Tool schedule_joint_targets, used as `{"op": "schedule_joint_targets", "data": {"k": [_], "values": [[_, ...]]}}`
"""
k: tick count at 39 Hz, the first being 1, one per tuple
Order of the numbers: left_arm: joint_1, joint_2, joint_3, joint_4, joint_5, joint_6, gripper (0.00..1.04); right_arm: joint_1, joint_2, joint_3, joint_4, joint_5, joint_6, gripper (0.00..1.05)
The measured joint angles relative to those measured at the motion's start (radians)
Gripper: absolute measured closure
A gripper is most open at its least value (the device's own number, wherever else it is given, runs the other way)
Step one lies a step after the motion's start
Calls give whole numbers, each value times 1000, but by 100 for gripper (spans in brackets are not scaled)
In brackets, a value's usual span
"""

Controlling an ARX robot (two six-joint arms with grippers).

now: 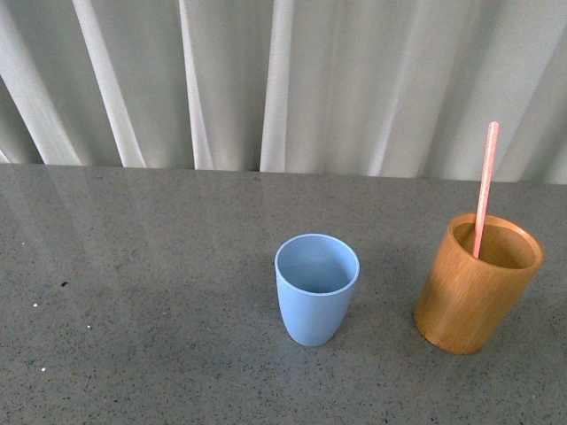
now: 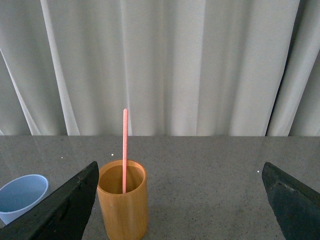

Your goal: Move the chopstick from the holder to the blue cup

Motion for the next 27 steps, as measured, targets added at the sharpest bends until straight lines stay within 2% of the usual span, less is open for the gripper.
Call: {"op": "schedule_joint_targets", "data": {"k": [7,11,23,27], "values": [[0,-52,0,-53,0,0,101,0,0,0,0,0,0,10],[0,-177,0,-212,1,0,101,0,0,0,0,0,0,10],[0,-221,0,-229,1,-1,101,0,0,0,0,0,0,10],[0,-221,0,-229,1,-1,85,0,0,0,0,0,0,10]]}}
